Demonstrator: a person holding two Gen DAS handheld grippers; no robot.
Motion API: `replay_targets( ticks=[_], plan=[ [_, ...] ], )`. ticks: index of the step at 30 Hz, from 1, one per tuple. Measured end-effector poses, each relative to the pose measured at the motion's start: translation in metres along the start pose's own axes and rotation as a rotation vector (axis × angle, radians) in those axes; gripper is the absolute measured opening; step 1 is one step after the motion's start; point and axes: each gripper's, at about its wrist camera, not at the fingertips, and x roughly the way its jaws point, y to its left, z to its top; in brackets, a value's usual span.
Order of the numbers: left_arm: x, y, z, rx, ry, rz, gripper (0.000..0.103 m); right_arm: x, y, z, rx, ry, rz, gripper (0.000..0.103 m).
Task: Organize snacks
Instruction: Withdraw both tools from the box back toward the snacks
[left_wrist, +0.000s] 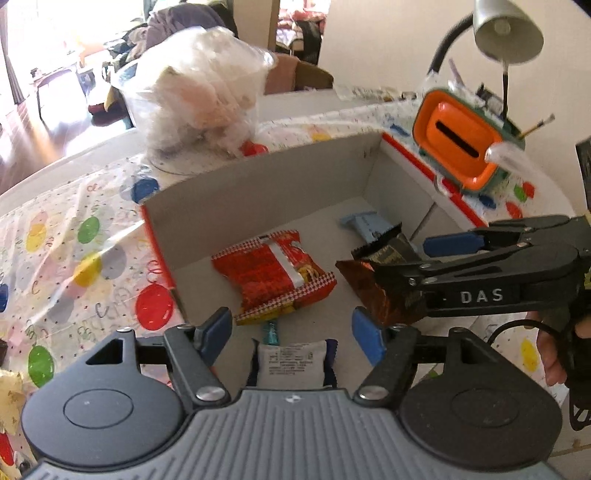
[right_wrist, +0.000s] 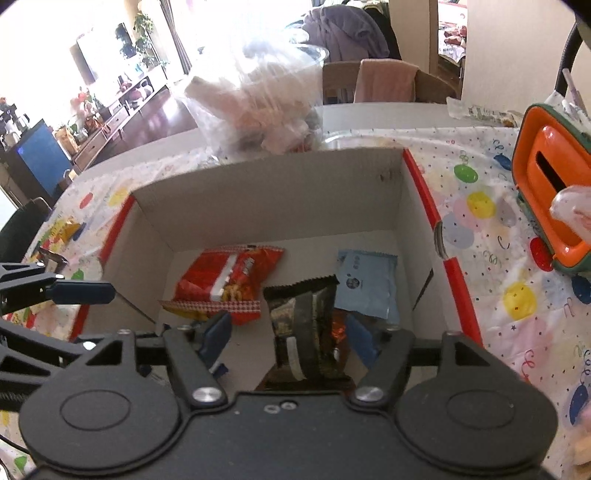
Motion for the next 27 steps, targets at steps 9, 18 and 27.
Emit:
replay_targets(
  ticks=[9, 18, 27],
  plan=[
    [-0.053, 0.032, -0.012, -0.046, -0.102, -0.019, 0.083, -0.038, 0.033, 0.004, -0.008, -0.058, 0.010, 0.090],
    [-0.098, 0.081, -0.036, -0.103, -0.124, -0.014, 0.086, -0.061, 0.095, 0.001, -0.049, -0.047, 0.034, 0.103],
    [-0.146, 0.154, -0.073, -0.187, -0.118, 0.024, 0.090, -0.056, 0.177, -0.004, -0.111, -0.009, 0.109, 0.103]
  ],
)
